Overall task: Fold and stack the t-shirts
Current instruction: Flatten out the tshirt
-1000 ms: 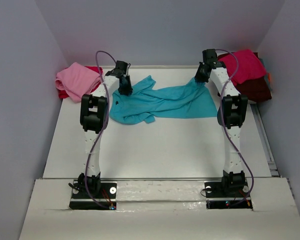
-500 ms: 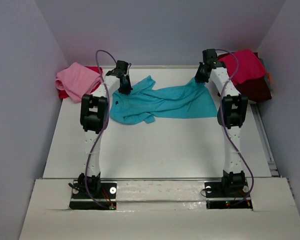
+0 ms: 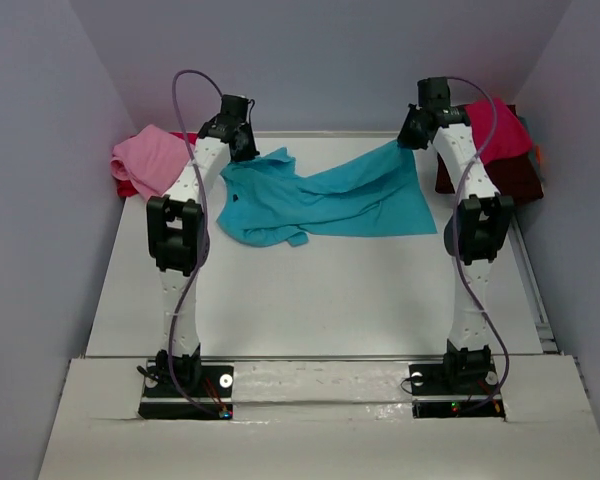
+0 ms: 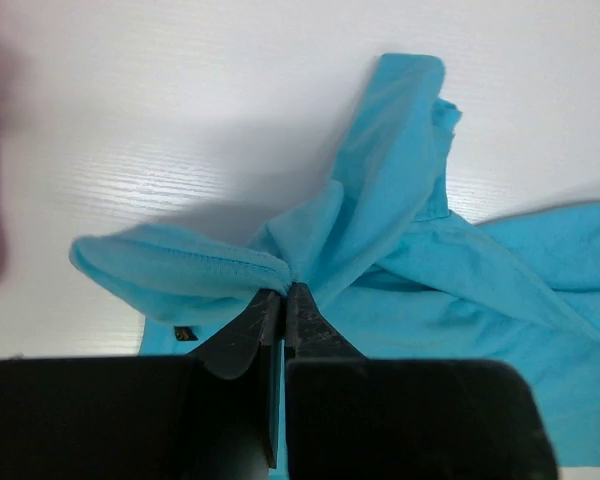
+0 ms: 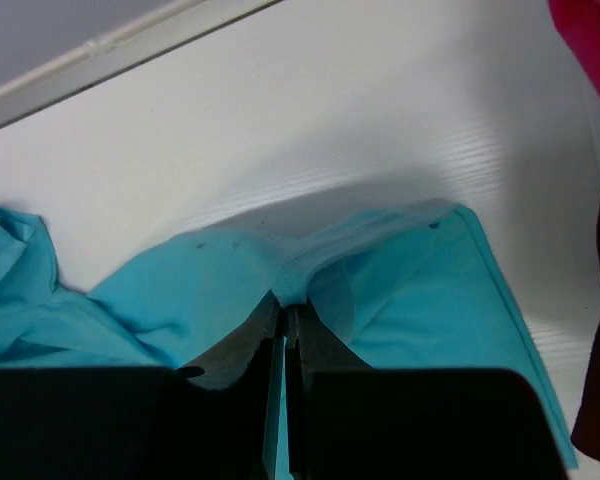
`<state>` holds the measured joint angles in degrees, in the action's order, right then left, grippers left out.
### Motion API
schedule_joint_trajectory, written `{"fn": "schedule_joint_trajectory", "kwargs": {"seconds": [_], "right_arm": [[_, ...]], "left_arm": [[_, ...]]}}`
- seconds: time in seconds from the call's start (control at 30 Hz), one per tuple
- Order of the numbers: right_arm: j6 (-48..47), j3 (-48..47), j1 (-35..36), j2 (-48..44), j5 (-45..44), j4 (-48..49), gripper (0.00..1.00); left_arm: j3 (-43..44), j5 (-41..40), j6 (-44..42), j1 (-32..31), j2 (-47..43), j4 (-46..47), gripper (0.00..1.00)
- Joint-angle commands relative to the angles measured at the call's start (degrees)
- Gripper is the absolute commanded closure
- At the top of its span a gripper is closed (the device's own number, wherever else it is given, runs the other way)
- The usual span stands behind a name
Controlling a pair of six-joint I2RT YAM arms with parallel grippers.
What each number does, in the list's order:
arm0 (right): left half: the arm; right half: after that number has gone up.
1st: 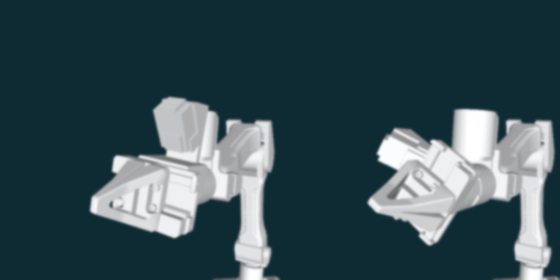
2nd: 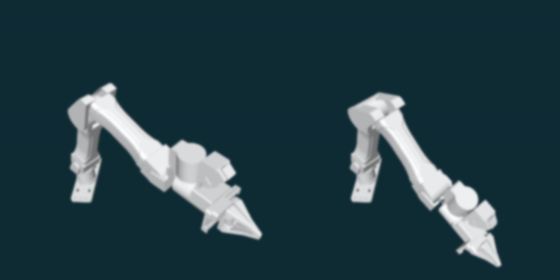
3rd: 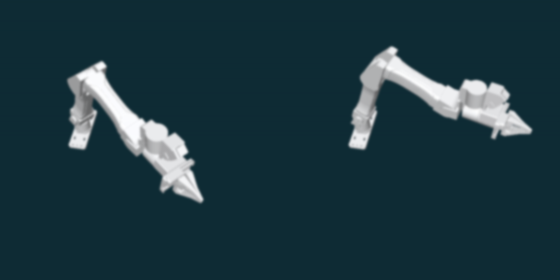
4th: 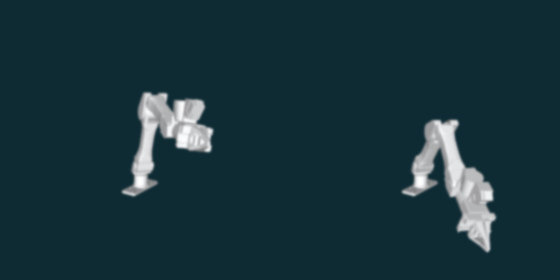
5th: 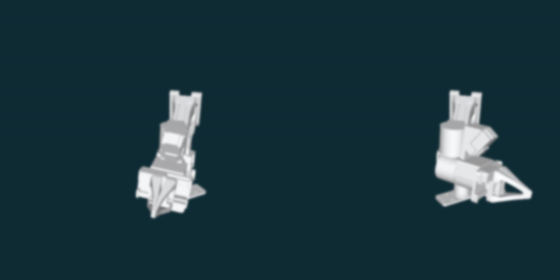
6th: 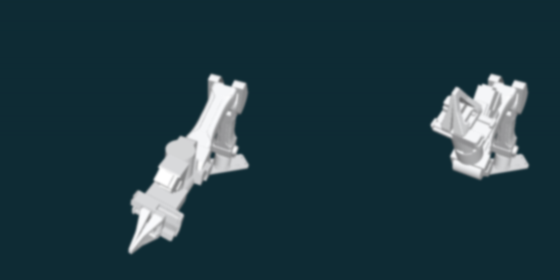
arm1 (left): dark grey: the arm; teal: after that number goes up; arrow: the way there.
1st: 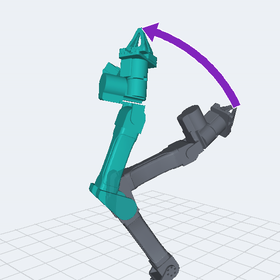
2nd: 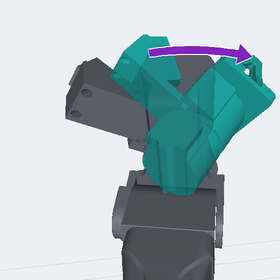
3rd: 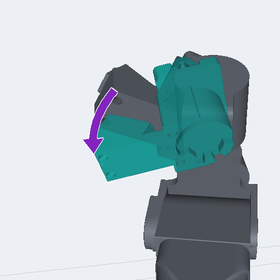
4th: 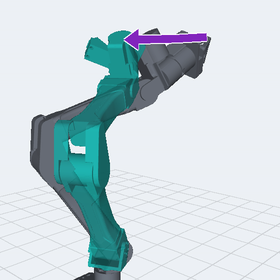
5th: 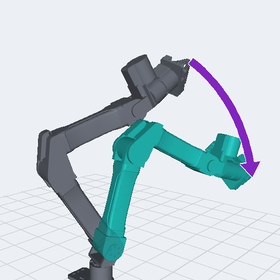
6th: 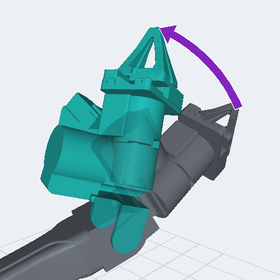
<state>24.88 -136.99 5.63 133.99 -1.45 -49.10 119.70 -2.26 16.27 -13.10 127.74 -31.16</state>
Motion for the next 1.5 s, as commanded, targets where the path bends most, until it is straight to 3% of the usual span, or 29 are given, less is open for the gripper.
{"fn": "schedule_joint_trajectory", "kwargs": {"seconds": [0.0, 0.33, 0.87, 1.17, 1.47], "right_arm": [[-0.98, 1.19, -0.18, -5.5, -0.21, -0.03, 0.93], [-2.03, 0.76, -0.18, -7.43, -1.97, -1.44, 0.93], [-0.71, 4.18, -0.18, -17.0, -0.04, -6.97, 0.93], [0.17, 13.93, -0.18, -28.95, 1.01, -5.3, 0.93], [0.78, 22.64, -0.18, -43.63, 4.88, -4.77, 0.93]], "left_arm": [[1.68, -1.87, -1.59, 0.01, -5.4, -1.54, 0.94], [2.64, -3.27, -1.42, 2.37, -4.87, -3.47, 0.94], [-1.83, -2.49, 0.16, 2.38, -16.91, -2.77, 0.94], [-6.84, -1.96, 1.31, 2.38, -29.2, -3.38, 0.94], [-21.07, -2.31, 2.53, 1.24, -47.55, -3.04, 0.94]]}}
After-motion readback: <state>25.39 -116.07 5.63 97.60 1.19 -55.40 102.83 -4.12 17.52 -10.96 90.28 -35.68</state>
